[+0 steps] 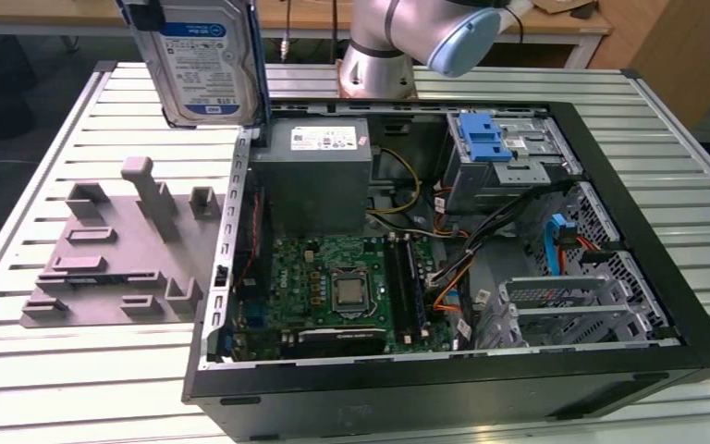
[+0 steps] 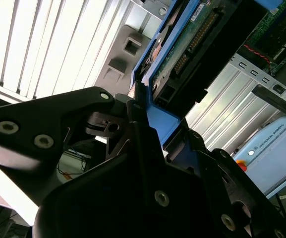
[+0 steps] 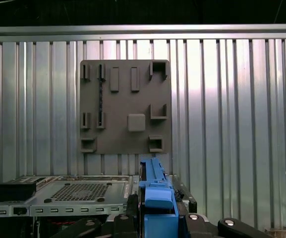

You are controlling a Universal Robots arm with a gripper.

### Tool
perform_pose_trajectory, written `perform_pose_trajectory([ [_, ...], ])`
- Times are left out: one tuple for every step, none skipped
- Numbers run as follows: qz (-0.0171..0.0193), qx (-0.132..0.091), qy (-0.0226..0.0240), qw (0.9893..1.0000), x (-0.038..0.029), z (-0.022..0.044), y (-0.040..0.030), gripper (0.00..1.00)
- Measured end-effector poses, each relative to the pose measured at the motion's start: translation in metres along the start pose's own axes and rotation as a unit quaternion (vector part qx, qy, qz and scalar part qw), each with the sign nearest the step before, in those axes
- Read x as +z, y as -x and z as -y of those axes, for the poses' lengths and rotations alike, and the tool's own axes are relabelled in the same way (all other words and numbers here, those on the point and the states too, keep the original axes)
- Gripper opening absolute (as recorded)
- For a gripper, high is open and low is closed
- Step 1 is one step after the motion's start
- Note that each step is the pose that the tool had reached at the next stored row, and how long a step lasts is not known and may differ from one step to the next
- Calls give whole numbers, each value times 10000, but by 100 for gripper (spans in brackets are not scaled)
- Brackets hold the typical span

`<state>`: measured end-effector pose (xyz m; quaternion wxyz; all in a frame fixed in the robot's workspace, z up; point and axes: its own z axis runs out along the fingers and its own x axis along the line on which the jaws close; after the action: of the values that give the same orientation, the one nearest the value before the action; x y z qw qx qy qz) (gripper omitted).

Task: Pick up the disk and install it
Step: 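Pick up the disk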

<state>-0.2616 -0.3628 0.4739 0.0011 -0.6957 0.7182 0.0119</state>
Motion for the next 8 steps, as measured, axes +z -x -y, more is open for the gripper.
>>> perform_pose_trajectory([
  [-1,0,1,10000,-1,6,0,36],
  [0,0,0,10000,-1,7,0,36],
  [0,1,0,10000,0,7,0,36],
  [0,0,0,10000,-1,14,1,36],
  [0,0,0,10000,-1,19,1,36],
  [0,0,0,10000,-1,19,1,36],
  [0,0,0,10000,-1,19,1,36],
  [0,0,0,10000,-1,19,1,36],
])
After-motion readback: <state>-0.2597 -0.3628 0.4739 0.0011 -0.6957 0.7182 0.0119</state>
